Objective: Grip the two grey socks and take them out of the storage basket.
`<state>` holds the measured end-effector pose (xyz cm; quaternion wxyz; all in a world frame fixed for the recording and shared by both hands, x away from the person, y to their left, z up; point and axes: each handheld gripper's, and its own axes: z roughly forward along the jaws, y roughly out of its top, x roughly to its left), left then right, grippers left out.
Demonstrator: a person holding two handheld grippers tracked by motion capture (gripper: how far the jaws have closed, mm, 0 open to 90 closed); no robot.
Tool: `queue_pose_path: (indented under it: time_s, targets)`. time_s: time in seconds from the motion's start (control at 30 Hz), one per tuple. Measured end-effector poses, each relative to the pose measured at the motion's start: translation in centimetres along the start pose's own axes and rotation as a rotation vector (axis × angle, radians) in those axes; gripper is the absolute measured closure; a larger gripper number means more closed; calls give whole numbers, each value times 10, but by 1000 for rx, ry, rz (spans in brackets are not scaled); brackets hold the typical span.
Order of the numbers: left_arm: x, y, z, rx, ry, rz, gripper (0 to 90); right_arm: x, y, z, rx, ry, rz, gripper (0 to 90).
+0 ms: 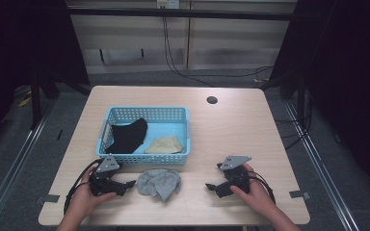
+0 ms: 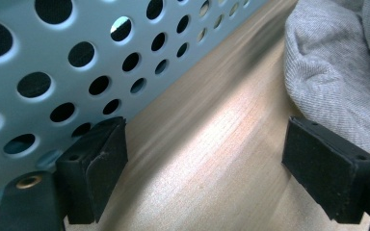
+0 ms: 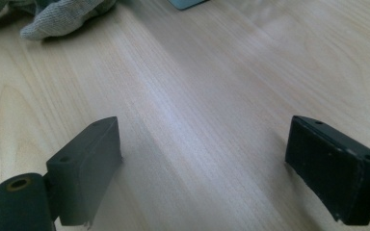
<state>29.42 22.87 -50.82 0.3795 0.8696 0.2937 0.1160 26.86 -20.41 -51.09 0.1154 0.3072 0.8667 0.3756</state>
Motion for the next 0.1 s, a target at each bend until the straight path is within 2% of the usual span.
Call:
queue_pose_path:
  time_s: [0.1]
  targets:
    - [0, 1, 0, 4, -4, 1, 154, 0, 0, 0, 0, 1, 0, 118]
